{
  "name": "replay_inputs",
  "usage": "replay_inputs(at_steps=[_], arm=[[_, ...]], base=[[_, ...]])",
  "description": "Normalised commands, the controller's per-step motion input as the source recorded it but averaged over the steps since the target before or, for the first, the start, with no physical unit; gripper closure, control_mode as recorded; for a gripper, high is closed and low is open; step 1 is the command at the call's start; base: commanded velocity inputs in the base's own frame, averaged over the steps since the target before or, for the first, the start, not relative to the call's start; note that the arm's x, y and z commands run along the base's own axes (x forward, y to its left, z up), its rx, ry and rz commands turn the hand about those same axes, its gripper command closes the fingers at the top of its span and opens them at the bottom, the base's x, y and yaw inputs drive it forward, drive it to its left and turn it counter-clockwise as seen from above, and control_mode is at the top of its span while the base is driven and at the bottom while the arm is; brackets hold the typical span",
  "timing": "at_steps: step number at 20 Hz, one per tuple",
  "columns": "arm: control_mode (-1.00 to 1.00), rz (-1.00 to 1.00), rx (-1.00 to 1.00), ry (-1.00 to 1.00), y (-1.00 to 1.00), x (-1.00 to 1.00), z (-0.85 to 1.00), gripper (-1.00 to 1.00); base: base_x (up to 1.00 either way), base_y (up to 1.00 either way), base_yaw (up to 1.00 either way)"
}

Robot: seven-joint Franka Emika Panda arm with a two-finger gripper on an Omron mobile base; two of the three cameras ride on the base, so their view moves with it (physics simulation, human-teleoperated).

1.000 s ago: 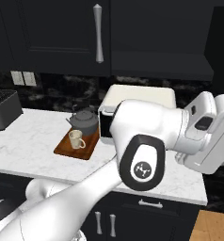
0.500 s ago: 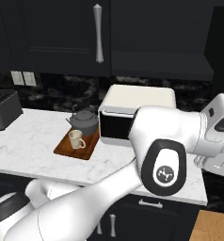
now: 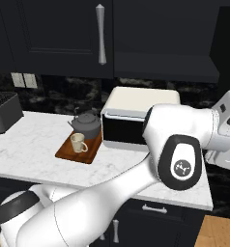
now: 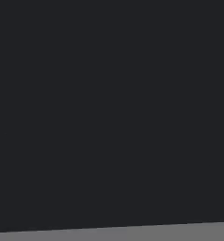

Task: Pick the kettle from the counter and place it on the tray. Then pick the mug from the cabinet and place it on the tray. Then close the cabinet doors.

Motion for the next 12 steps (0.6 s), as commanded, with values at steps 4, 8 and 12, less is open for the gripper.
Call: replay_inputs(at_steps=[4, 8, 12], arm=[[-1.0, 0.1, -0.01, 0.05, -0.04, 0.21, 0.0, -1.0], [-1.0, 0.11, -0.04, 0.11, 0.01, 0.21, 0.0, -1.0], [-1.0, 0.15, -0.08, 0.14, 0.25, 0.16, 0.0, -1.0]], base=[[0.0, 0.0, 0.0], [0.0, 0.0, 0.0], [0.0, 0.0, 0.0]])
